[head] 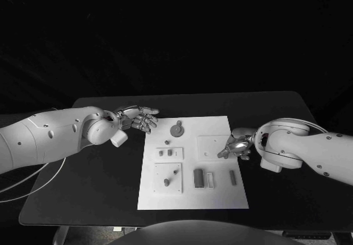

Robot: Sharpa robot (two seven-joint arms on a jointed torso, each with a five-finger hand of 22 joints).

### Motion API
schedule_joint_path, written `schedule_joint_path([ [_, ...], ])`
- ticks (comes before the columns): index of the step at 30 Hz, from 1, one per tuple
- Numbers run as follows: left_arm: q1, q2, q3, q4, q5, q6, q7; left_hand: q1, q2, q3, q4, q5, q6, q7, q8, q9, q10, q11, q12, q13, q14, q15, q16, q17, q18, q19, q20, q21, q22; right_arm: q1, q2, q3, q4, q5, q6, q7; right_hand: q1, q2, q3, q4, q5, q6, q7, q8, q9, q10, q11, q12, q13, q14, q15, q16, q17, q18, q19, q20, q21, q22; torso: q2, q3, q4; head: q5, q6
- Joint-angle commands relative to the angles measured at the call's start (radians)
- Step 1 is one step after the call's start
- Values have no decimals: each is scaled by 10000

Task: Assemble the parts on the task board

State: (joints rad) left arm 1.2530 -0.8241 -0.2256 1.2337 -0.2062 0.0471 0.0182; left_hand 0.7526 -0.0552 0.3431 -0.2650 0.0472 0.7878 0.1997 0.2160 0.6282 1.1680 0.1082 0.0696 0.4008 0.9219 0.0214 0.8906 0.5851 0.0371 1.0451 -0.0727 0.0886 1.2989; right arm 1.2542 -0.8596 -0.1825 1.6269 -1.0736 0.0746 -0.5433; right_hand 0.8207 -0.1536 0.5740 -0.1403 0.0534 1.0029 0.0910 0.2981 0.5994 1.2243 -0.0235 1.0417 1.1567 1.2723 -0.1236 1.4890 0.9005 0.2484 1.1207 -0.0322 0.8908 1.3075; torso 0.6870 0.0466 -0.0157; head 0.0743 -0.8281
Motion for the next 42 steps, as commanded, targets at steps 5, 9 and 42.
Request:
schedule_joint_path([
  [5, 16, -45, 4, 82, -101, 11, 123, 2, -45, 78, -10, 20, -29, 4, -8, -4, -11, 24, 20, -12, 43, 17, -13, -6, 156, 86, -18, -39, 3, -10, -605, -300, 442, -835, 537, -247, -19, 155, -67, -276, 69, 100, 2, -23, -37, 74, 37, 13, -41, -19, 33, -68, -76, 134, -79, 64, -8, 165, 5, -1, -31, -94, 12],
  [9, 15, -43, 4, 68, -121, 32, 131, 1, -47, 77, -12, 20, -26, 4, -6, -4, -8, 23, 21, -12, 45, 17, -11, -5, 156, 88, -18, -39, 5, -121, -754, -331, 352, -1357, 557, -295, -73, 177, -95, -323, 68, 148, -4, -15, -40, 89, 34, 12, -55, 9, 41, -63, -28, 134, -79, 79, -17, 165, 9, 2, -44, -146, 17],
  [42, 15, -104, 3, 110, -129, 108, 59, -72, -61, 69, 4, 20, 68, -32, 50, 14, 57, -3, 45, -12, 57, 11, 0, -1, 153, 107, -20, -45, 20, -1087, 35, -574, -168, -2151, 1132, -500, -579, -25, 175, 104, 539, 498, -122, 47, -35, 292, -80, 54, -145, 238, -23, -19, 230, 134, 77, 28, -50, 163, 6, -10, -8, -129, -175],
])
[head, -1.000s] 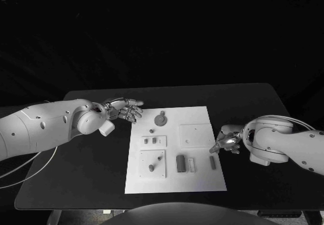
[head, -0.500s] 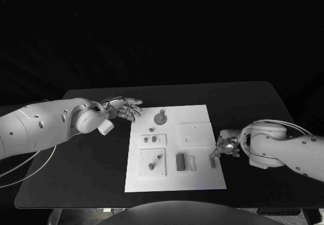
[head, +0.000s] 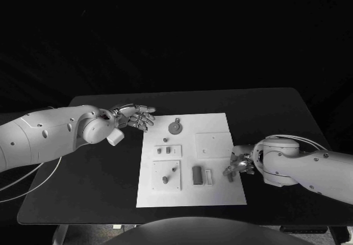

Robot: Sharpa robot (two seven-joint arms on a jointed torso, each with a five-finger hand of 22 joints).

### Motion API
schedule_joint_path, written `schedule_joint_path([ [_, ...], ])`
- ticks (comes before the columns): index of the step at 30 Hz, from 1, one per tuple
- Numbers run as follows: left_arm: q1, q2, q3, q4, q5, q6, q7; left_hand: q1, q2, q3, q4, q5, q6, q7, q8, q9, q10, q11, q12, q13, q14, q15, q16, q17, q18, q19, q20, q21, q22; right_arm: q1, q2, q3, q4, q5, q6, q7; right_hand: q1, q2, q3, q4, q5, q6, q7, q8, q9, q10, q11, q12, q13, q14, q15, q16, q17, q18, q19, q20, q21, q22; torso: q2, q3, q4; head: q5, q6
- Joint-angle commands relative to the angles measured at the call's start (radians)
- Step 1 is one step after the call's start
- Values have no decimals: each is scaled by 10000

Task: Assemble the parts on the task board

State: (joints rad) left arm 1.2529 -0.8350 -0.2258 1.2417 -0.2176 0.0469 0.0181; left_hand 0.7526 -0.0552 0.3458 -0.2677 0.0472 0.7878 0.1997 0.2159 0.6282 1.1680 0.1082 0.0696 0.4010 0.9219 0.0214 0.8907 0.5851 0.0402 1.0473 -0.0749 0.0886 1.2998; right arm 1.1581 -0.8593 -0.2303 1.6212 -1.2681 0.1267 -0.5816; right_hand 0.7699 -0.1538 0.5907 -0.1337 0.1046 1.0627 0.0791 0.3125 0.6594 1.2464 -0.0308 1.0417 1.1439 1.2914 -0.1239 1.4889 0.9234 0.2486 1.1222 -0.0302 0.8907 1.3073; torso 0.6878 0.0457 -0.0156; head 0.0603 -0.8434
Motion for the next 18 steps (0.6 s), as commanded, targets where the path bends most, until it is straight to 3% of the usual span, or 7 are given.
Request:
schedule_joint_path([
  [1, 15, 6, 5, 28, -16, 115, 58, -76, -62, 42, 32, 20, 70, -34, 51, 14, 57, -3, 45, -15, 57, 11, -1, -2, 122, 85, 2, -45, 12, -139, 60, -102, -143, -205, 745, -112, -62, -8, 19, 38, 38, -101, -3, -98, -635, 71, -7, 55, -17, 44, -19, -20, -7, 132, 62, 7, -49, 166, 0, -4, -13, 12, -28],
  [4, 15, 14, 5, 25, -16, 118, 52, -84, -64, 42, 36, 20, 75, -36, 54, 15, 58, -3, 45, -16, 56, 11, -1, -2, 122, 85, 1, -46, 12, -224, 148, -118, -229, -216, 712, -114, -41, 88, 30, 18, 46, -107, 1, -104, -634, 69, -4, 56, -19, 38, -18, -22, -15, 132, 53, 6, -48, 175, 2, -3, -15, 11, -29],
  [6, 15, 14, 4, 29, -17, 117, 53, -87, -63, 42, 38, 20, 76, -37, 55, 15, 58, -4, 44, -16, 56, 11, -1, -2, 122, 86, 1, -46, 13, -267, 210, -127, -264, -343, 670, -125, 39, 282, -1, -141, 31, -107, 9, -107, -626, 66, -4, 64, -18, 32, -12, -21, -18, 132, 36, 7, -37, 193, 1, -2, -11, 22, -30],
  [9, 15, 2, 4, 44, -18, 117, 48, -89, -62, 44, 39, 20, 80, -39, 58, 16, 58, -4, 44, -17, 56, 11, -1, -2, 123, 86, 0, -47, 13, -316, 328, -155, -355, -706, 712, -136, 532, 904, -39, -1022, 34, -102, 5, -104, -601, 63, 2, 84, -14, 31, 0, -13, -5, 132, 0, 4, 2, 212, -4, 2, -4, 26, -32],
  [11, 15, -7, 4, 50, -19, 119, 42, -89, -61, 44, 39, 20, 82, -39, 59, 16, 59, -4, 44, -17, 56, 10, -1, -2, 123, 86, 0, -47, 13, -347, 382, -169, -411, -805, 730, -143, 746, 1121, -49, -1470, 47, -94, 9, -108, -595, 67, 7, 83, -24, 26, 15, -23, -24, 132, -1, 27, 12, 204, -4, 3, -3, 31, -37],
  [18, 15, -18, 2, 62, -27, 132, 25, -89, -61, 48, 38, 20, 89, -43, 63, 18, 60, -5, 43, -18, 56, 10, 0, -1, 124, 86, -2, -49, 14, -469, 502, -179, -521, -1387, 680, -171, 1247, 1049, -73, -1594, 52, -89, 8, -122, -590, 67, 7, 92, -32, 27, 31, -29, -27, 132, -24, 46, 26, 203, 1, 5, -12, 42, -60],
])
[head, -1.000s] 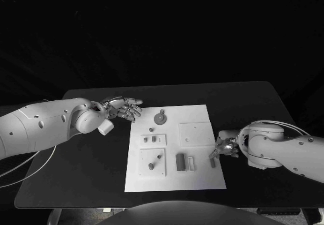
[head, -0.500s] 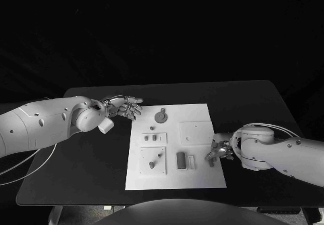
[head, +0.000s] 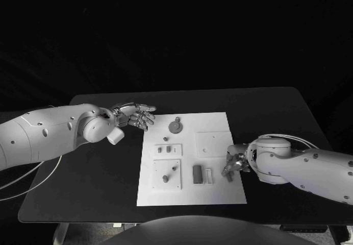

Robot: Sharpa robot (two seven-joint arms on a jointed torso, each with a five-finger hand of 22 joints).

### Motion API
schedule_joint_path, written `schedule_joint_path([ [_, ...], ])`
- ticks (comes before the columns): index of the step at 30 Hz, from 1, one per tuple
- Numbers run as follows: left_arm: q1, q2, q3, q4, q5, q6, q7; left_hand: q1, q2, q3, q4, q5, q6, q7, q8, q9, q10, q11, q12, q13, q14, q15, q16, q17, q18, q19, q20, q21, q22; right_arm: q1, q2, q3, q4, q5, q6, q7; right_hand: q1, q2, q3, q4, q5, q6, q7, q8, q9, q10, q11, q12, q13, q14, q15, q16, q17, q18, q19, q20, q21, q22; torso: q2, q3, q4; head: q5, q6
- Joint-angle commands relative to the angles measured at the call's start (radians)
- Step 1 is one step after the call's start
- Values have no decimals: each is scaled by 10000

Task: Assemble the parts on the task board

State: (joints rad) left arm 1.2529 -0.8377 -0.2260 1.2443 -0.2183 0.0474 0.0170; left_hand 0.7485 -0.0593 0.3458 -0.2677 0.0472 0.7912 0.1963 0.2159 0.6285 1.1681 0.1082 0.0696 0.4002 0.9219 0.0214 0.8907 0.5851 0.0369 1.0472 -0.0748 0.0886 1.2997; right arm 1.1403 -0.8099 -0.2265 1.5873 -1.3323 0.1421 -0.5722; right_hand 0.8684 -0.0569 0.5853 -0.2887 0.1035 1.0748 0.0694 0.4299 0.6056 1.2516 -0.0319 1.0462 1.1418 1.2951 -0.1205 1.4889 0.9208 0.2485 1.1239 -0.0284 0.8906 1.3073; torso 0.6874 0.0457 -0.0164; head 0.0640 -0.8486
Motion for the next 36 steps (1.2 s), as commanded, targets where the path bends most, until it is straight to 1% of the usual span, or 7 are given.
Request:
schedule_joint_path([
  [1, 15, 9, 3, 39, -20, 130, 37, -48, -21, 48, 37, 20, 55, -9, 63, 16, 59, -5, 43, -10, 56, 10, 0, -1, 157, 87, -3, -49, 16, -293, 9, -217, -177, -831, 525, -267, 303, 72, -27, -47, 63, -209, 105, -1297, -51, 13, 17, 47, -12, -8, -2, -29, 4, 133, -44, 30, 27, 203, 6, 4, -6, 9, -16],
  [7, 15, 6, 2, 45, -27, 128, 28, -45, -21, 52, 34, 21, 59, -12, 66, 16, 60, -6, 42, -11, 56, 9, 0, -1, 158, 87, -4, -50, 17, -294, 35, -217, -153, -1068, 488, -294, 850, 19, -69, -58, 63, -230, 106, -1322, -49, -3, 17, 55, -14, -31, 4, -36, -15, 133, -85, 38, 38, 205, 2, 1, -10, 0, -24],
  [11, 15, -3, 1, 49, -45, 123, 16, -40, -19, 56, 31, 20, 60, -13, 67, 17, 60, -6, 41, -11, 56, 8, 1, -1, 159, 88, -5, -51, 18, -295, -11, -217, -103, -907, 81, -290, 1252, 101, -74, -69, 65, -229, 96, -1325, -39, -13, 8, 64, -12, -36, 7, -29, -1, 133, -119, 45, 48, 208, 3, 5, -3, -7, -16],
  [14, 15, -3, 0, 48, -49, 122, 11, -38, -19, 58, 29, 20, 61, -14, 67, 17, 61, -6, 41, -12, 56, 8, 1, -1, 159, 88, -5, -51, 18, -294, -96, -215, -17, -169, -415, -207, 1674, 154, 213, -55, 106, -182, 70, -1307, -25, 5, -11, 57, -32, -31, 20, -38, -1, 133, -132, 70, 40, 193, 2, 3, -5, -8, 6],
  [19, 15, -5, -1, 59, -56, 130, -7, -35, -18, 61, 26, 20, 60, -14, 67, 16, 61, -7, 41, -13, 57, 7, 1, -1, 159, 89, -6, -52, 19, -271, -238, -209, 156, 1188, -1033, -66, 1725, 164, 397, -56, 96, -129, 69, -1274, -3, 35, -17, 47, -54, 5, 42, -36, 34, 133, -104, 98, 44, 189, 3, 2, -5, 3, 15],
  [29, 15, -5, -4, 60, -117, 159, -69, -32, -20, 65, 20, 20, 57, -14, 66, 16, 64, -7, 40, -14, 57, 6, 3, 0, 159, 91, -6, -53, 22, 109, -342, -205, 279, 3951, -1666, 29, 1731, 173, 524, -54, 89, -73, 56, -1236, 24, 102, -33, 68, -63, 107, 56, 4, 181, 133, -42, 92, 67, 188, 3, -10, -2, 8, 19],
  [36, 15, -10, -5, 77, -179, 196, -101, 46, 6, 103, -36, 20, 57, -14, 69, 16, 69, -8, 38, -19, 58, 4, 6, 1, 158, 96, -7, -55, 33, 185, -273, -205, 233, 5422, -1895, 15, 1713, 174, 552, -54, 86, -58, 51, -1227, 31, 120, -37, 76, -63, 127, 58, 17, 209, 133, -24, 88, 74, 188, 0, -1, 5, 22, 28],
])
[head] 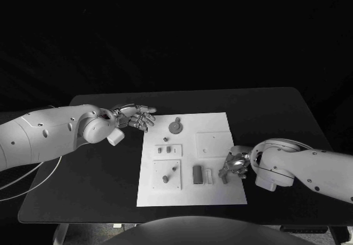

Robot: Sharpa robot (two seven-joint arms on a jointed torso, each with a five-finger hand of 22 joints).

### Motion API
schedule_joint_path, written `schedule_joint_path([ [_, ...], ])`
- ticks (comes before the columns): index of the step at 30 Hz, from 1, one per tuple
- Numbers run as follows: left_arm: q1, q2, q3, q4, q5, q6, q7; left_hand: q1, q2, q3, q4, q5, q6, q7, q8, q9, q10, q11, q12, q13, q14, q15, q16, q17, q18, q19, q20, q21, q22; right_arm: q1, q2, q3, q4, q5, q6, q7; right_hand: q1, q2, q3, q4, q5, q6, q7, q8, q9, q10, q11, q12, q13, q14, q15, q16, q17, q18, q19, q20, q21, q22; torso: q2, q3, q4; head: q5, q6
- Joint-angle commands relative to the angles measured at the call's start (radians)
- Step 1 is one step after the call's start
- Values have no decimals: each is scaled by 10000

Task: Assemble the parts on the task board

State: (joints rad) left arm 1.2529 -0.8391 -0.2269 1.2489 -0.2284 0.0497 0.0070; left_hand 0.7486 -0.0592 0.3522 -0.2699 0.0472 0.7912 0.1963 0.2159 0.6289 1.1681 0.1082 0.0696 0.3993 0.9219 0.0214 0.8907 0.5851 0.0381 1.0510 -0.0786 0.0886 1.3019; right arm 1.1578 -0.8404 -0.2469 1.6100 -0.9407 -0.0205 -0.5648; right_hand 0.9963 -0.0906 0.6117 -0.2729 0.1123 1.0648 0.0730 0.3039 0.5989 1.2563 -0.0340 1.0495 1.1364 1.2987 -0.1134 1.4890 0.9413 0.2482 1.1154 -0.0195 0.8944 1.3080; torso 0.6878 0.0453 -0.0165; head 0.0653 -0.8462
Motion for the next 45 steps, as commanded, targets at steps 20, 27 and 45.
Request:
schedule_joint_path([
  [20, 16, 8, 3, 30, -85, 212, -48, 32, -17, 28, -22, 20, 52, -9, 68, 10, 69, -4, 35, -13, 56, 7, 5, 1, 139, 57, 35, -58, 16, 14, 413, -5, -91, 2068, -642, -61, 407, 507, 309, -210, -4, 42, 13, 33, 101, 82, -17, 46, -10, 89, -12, 17, -7, 136, 65, -1, 36, 181, -2, 9, 5, 80, -64],
  [27, 16, 4, 3, 33, -88, 222, -66, 24, -21, 25, -21, 20, 51, -9, 67, 9, 69, -3, 35, -14, 55, 8, 5, 1, 138, 57, 36, -59, 17, 14, 624, -9, -345, 2010, -508, -101, 397, 507, 316, -210, -5, 40, 14, 33, 101, 83, -17, 46, -10, 77, -11, 13, -37, 136, 66, -1, 35, 180, -2, -1, 1, 116, -84],
  [45, 16, 1, 3, 16, -168, 241, -136, -2, -28, 15, -17, 20, 49, -7, 67, 8, 70, -3, 33, -17, 53, 11, 4, 0, 136, 57, 37, -63, 19, -28, 835, -10, -392, 2005, -99, -117, 368, 514, 333, -209, -6, 34, 15, 29, 102, 83, -15, 44, -12, 72, -10, 9, -45, 136, 64, 1, 32, 179, 1, 10, -3, 166, -155],
])
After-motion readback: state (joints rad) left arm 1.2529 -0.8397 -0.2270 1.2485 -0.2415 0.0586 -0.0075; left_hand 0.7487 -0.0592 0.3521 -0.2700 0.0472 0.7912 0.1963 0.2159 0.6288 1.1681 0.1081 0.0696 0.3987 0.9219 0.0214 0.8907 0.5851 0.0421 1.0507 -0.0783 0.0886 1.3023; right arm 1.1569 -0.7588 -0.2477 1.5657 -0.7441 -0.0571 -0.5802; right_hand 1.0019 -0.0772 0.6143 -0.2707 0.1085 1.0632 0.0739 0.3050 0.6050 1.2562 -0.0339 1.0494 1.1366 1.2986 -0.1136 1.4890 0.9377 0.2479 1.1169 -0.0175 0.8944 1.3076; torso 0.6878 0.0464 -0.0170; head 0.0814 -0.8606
